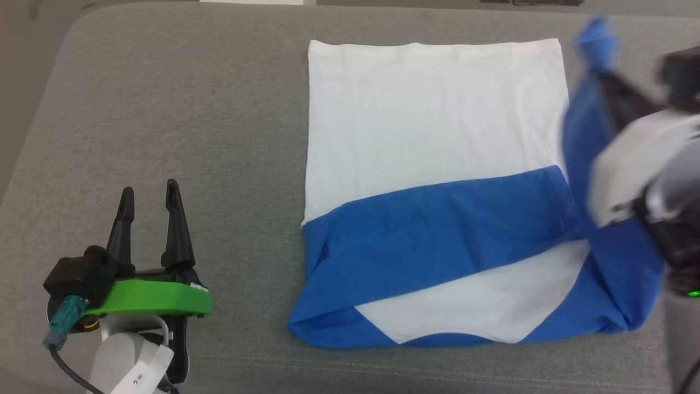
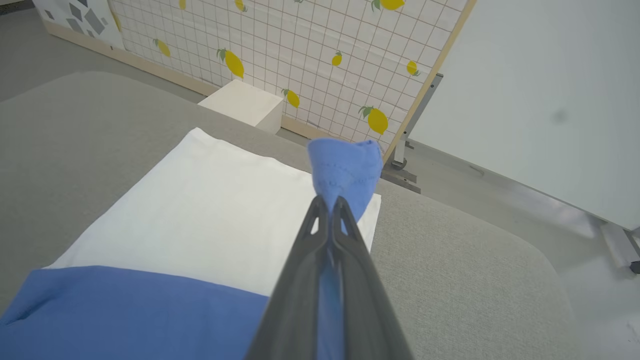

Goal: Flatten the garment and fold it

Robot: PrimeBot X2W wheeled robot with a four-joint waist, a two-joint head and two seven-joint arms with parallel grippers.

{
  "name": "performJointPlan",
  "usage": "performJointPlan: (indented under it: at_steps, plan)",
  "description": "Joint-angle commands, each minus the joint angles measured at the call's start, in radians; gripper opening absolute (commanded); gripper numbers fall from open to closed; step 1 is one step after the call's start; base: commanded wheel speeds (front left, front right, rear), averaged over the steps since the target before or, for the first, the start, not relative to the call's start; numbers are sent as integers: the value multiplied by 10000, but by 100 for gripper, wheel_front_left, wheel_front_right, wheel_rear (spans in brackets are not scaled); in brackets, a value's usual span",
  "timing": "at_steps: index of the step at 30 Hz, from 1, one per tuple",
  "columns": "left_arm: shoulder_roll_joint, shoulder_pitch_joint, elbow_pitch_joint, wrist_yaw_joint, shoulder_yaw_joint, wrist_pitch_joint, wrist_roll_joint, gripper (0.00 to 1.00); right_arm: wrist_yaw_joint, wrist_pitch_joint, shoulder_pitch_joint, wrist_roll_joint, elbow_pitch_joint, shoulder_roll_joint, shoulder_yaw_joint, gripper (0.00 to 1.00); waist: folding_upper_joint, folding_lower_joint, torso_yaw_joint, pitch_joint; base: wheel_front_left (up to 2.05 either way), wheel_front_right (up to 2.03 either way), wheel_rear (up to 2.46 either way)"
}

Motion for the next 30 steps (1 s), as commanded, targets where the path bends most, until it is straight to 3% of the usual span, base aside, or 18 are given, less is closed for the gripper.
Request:
performJointPlan:
  at_steps: [1,5,12,23,25,26,30]
  plan:
    - [-32,147,17,-60,-5,-45,-23,100,-15,84,58,-10,-14,157,461,0,0,1,196,-111,0,0,0]
    - [-36,126,19,-65,-76,-45,-95,100,-15,236,-106,-89,592,363,1998,0,0,1,399,5,0,0,0]
    - [-42,-69,27,-54,-272,-45,-300,100,-15,-145,-474,-41,2905,662,4246,0,0,1,854,498,0,0,0]
    - [-44,-297,93,113,-394,-45,-569,100,-15,-282,-627,747,5008,506,6155,0,0,1,1188,877,0,0,0]
    - [-44,-269,119,130,-351,-45,-561,100,-15,-269,-581,1065,5062,469,6324,47,0,1,1107,813,0,0,0]
    - [-44,-246,137,140,-331,-45,-550,100,-15,-301,-563,1274,5018,435,6434,100,0,1,1049,760,0,0,0]
    - [-44,-185,180,130,-261,-45,-463,100,-15,-647,-353,1947,4448,414,6216,100,0,1,772,530,0,0,0]
